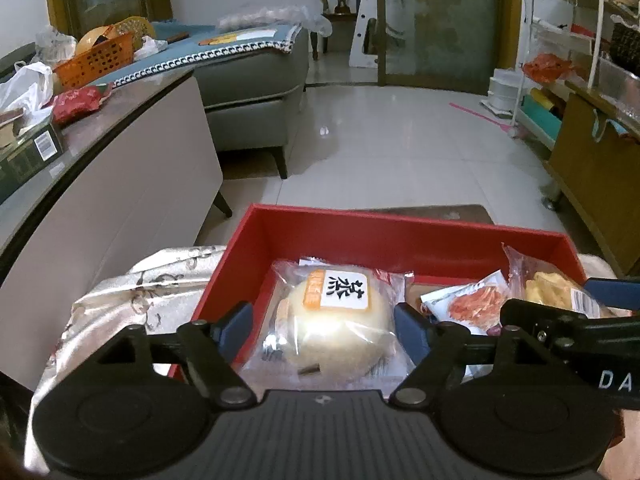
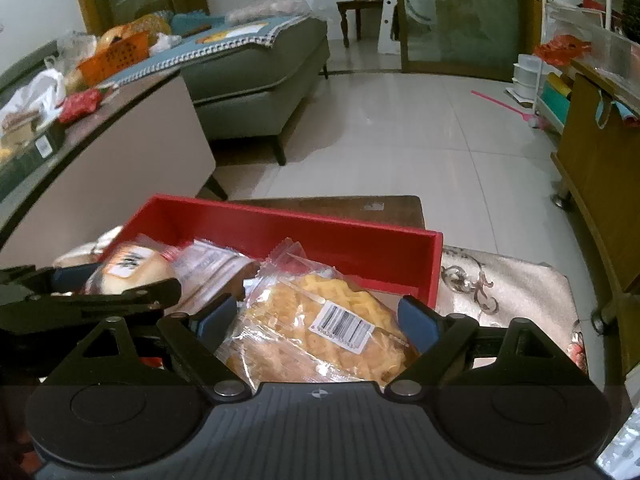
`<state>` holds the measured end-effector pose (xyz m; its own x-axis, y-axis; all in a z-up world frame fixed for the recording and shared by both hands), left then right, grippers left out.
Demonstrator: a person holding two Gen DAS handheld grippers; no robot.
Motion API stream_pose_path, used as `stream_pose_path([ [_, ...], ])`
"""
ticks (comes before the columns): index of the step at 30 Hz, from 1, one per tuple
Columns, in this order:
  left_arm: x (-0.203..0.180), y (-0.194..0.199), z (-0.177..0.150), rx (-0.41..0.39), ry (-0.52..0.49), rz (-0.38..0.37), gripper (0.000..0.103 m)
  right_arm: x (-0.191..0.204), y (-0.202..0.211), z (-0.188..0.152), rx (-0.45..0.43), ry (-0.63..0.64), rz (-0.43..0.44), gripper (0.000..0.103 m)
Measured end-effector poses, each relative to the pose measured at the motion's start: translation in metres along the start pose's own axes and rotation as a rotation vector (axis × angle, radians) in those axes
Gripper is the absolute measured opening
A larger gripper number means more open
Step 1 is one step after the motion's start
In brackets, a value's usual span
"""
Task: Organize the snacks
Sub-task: 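Lower the bread bun and waffle bag into the box and open both grippers, then withdraw both grippers from the box back over the tablecloth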
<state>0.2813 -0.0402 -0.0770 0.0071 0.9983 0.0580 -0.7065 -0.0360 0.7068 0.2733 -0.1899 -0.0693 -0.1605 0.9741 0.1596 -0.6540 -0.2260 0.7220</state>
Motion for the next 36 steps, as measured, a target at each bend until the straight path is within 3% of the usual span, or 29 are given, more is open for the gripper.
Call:
stream_pose_path([
  [21,0.024,0.052,-0.001,-0.036,0.055,-0.067,0.075,0.007,0.054,0.002,-0.016,0.002,0.01,0.092],
  [28,0.04,0.081,-0.026,-0.001,0.072,-0.112,0.075,0.01,0.083,-0.022,0.015,0.04,-0.002,0.093],
  [36,0.045,0.113,-0.069,0.043,0.028,-0.136,0.075,0.011,0.103,-0.073,0.116,0.083,-0.01,0.094],
])
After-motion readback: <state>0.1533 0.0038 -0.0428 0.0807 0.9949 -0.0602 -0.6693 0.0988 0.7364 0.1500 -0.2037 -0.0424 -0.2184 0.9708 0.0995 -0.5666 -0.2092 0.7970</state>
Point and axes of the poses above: each gripper's, at about its wrist camera, not at the fingertips, and y roughly against the way its jaws point, x to its left, z to its top, the point moved 6 cm from there along -y, roughly the way its jaws point, and after that the axes turned 1 degree about -y, right-handed, at the moved point
